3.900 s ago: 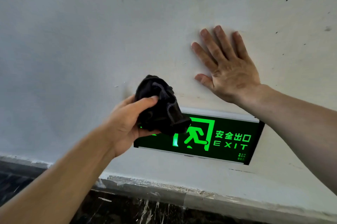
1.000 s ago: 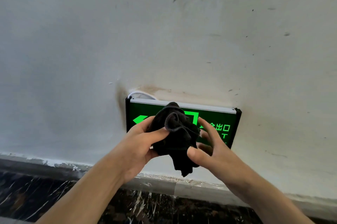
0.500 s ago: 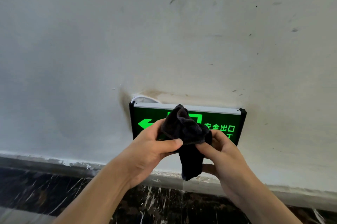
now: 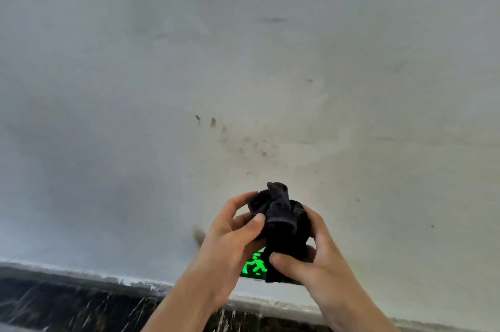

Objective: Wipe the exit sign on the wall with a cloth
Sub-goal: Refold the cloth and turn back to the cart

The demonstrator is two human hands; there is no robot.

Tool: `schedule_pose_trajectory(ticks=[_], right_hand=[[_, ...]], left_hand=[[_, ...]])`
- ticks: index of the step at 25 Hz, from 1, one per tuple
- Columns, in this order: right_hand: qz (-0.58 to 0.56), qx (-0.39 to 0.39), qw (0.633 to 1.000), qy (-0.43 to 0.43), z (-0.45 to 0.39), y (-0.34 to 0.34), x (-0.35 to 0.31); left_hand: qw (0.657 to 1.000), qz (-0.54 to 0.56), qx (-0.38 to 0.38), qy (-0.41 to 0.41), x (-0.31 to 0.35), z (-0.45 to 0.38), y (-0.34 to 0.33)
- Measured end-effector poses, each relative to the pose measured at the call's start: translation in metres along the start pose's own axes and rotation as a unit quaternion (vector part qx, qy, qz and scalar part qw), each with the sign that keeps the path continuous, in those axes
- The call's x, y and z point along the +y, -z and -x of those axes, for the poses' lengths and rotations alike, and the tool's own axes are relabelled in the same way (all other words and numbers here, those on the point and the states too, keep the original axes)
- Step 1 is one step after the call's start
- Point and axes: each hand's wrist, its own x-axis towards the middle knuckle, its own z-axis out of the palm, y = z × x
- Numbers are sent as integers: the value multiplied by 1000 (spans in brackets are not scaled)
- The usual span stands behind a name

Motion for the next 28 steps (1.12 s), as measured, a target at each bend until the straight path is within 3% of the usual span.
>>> schedule_pose_trajectory(ticks=[4, 7, 13, 16, 20, 23, 28], right_hand=[[16, 24, 999, 12, 11, 9, -133], [41, -2, 999, 10, 14, 15, -218], [-16, 6, 998, -59, 31, 20, -348], [-63, -7, 996, -65, 36, 10, -386], [-74, -54, 995, -42, 29, -19, -410], [-72, -114, 990, -44, 16, -50, -414], [-22, -225, 973, -36, -1, -143, -413]], left_hand=[[997, -71, -18, -31, 120, 22, -56], [994, -102, 4, -37, 196, 35, -81], [991, -110, 69, -21, 312, 69, -110], [995, 33, 87, -19, 344, 81, -103], [969, 229, 96, 2, 356, 101, -77], [951, 282, 126, -21, 362, 126, -45], [945, 280, 160, -62, 382, 187, 29]])
